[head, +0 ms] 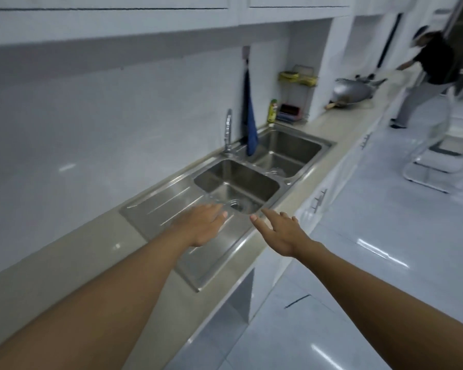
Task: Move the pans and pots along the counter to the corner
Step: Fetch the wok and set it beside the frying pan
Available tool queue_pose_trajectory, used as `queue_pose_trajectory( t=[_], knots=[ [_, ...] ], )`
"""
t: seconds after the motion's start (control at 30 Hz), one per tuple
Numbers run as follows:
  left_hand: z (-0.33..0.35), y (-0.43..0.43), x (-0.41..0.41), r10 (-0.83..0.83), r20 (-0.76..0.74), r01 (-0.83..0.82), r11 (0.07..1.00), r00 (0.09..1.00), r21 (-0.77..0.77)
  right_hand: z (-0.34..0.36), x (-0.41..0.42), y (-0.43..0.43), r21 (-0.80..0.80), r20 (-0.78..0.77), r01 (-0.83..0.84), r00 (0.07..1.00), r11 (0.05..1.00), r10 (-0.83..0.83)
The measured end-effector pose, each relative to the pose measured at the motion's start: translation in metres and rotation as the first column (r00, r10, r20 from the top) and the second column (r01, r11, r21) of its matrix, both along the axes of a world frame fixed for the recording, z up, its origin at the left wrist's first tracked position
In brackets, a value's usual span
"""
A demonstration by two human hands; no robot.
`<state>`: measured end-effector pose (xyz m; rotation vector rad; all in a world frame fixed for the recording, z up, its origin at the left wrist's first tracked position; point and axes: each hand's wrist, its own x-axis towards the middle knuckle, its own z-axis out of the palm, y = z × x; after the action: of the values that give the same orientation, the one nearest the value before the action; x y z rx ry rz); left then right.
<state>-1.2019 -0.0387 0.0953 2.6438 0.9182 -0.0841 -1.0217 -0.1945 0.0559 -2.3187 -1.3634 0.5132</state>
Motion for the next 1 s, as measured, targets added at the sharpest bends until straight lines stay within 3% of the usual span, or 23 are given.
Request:
queue_pose_trajectory(
  t=[0.5,1.0],
  knots=[
    [-0.004,0.024,0.289,-0.363,0.011,0.363,0.932,0.932,0.009,0.012,0.22,-0.03,0.003,0.016,0.359,0.933,0.933,-0.359],
    [-0.012,0.055,0.521,-0.472,0.051,0.474,0.88,0.88,-0.025,0.009,0.422,-0.017,0.052,-0.029,0.507,0.862,0.861,-0.506]
  ],
)
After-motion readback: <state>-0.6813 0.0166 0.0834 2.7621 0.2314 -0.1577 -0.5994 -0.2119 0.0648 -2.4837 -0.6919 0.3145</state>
